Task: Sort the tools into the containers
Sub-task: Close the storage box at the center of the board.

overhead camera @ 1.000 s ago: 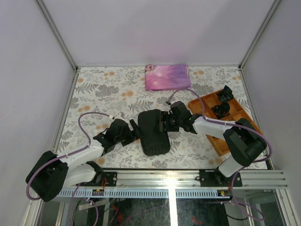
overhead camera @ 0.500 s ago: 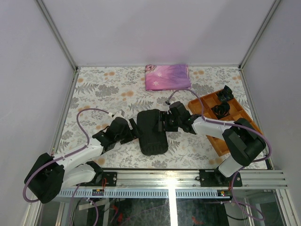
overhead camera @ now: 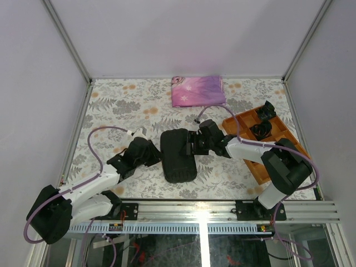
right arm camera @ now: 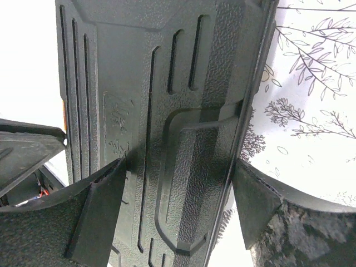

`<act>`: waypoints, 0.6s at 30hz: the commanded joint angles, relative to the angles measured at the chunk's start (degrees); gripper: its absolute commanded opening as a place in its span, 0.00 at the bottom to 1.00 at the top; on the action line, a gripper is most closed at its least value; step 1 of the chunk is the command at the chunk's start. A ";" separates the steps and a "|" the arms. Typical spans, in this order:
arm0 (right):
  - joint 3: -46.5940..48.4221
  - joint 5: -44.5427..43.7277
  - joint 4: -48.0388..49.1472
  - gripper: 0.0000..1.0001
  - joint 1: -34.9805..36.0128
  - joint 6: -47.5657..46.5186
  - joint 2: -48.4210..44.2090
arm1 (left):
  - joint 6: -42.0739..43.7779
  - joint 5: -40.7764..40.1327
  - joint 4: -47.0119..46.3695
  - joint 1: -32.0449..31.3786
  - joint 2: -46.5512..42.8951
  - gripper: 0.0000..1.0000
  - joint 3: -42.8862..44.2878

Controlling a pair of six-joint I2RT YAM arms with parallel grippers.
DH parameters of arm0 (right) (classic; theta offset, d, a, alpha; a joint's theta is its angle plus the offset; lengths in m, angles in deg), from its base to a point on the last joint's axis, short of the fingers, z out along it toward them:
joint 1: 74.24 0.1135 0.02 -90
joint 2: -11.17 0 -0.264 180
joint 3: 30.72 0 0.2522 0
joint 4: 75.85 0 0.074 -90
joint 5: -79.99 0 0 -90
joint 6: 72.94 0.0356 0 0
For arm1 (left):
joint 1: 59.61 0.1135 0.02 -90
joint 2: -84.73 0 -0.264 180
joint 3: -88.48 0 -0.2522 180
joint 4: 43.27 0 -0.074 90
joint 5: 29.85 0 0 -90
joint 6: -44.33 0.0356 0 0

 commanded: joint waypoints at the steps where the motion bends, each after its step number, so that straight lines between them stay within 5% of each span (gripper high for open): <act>1: -1.35 -3.19 -5.91 0.72 1.10 -2.98 4.32 | 0.77 0.09 -0.20 -0.05 0.60 0.13 -0.87; 11: -1.26 -3.47 -6.07 0.71 1.12 -3.25 4.51 | 1.28 -0.52 0.10 -0.25 -0.16 0.12 -0.50; 18: -0.59 -5.14 -7.57 0.71 1.08 -4.11 4.39 | 1.48 -6.42 6.94 1.66 -5.94 0.30 -0.61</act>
